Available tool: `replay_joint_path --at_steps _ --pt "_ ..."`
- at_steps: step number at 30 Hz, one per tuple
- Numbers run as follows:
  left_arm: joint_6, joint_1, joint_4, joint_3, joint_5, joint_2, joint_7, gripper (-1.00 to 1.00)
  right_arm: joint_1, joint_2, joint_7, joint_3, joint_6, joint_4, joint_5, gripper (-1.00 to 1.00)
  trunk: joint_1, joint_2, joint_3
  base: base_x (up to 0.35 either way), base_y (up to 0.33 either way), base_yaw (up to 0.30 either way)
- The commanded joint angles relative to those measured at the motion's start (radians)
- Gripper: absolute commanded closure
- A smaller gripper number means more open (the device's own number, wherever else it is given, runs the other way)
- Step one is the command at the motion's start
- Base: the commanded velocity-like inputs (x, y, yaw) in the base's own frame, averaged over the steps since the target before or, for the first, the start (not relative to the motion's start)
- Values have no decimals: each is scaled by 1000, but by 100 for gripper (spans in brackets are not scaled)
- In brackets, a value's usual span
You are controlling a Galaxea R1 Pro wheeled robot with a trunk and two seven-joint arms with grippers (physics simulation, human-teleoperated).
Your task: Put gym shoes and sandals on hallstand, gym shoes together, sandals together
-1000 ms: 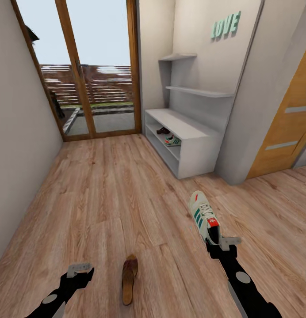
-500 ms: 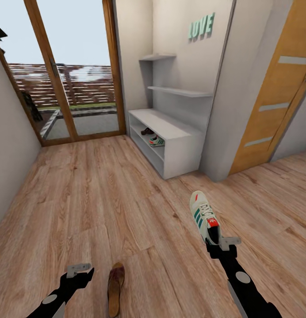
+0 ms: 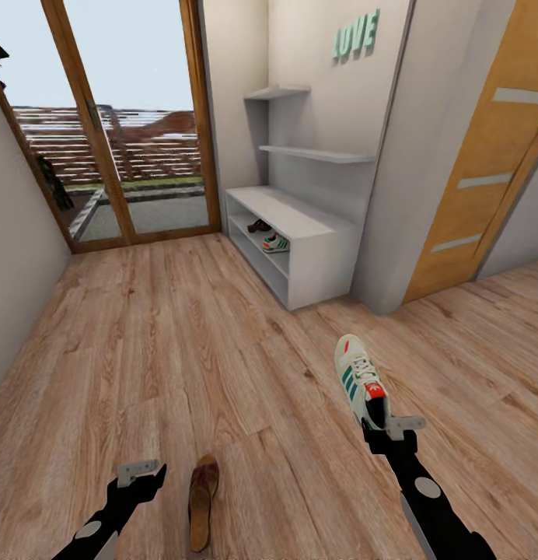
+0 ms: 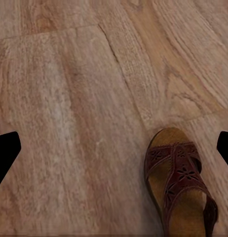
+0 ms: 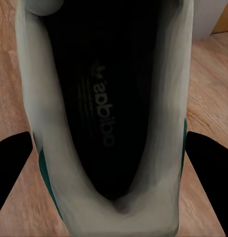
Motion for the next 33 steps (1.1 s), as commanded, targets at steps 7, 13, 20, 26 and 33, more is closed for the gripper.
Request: replay_joint_path --at_steps 7,13,20,26,33 --pt "-5 -1 19 3 9 0 -10 -100 0 0 -4 1 -2 0 5 100 27 -50 -34 0 0 0" --pt "-5 -1 21 3 10 0 -10 -100 0 0 -4 2 -3 -1 5 100 50 -92 -62 0 0 0" --pt "-7 0 23 3 10 -2 -10 -100 0 1 -4 7 -4 4 6 100 63 -114 -93 0 0 0" --pt "-7 0 22 3 11 -2 -10 -100 0 1 -4 8 -4 5 6 100 66 -115 -116 0 0 0" --pt "-7 0 21 3 11 -2 -10 -100 0 2 -4 6 -4 1 6 100 69 -117 -143 0 0 0"
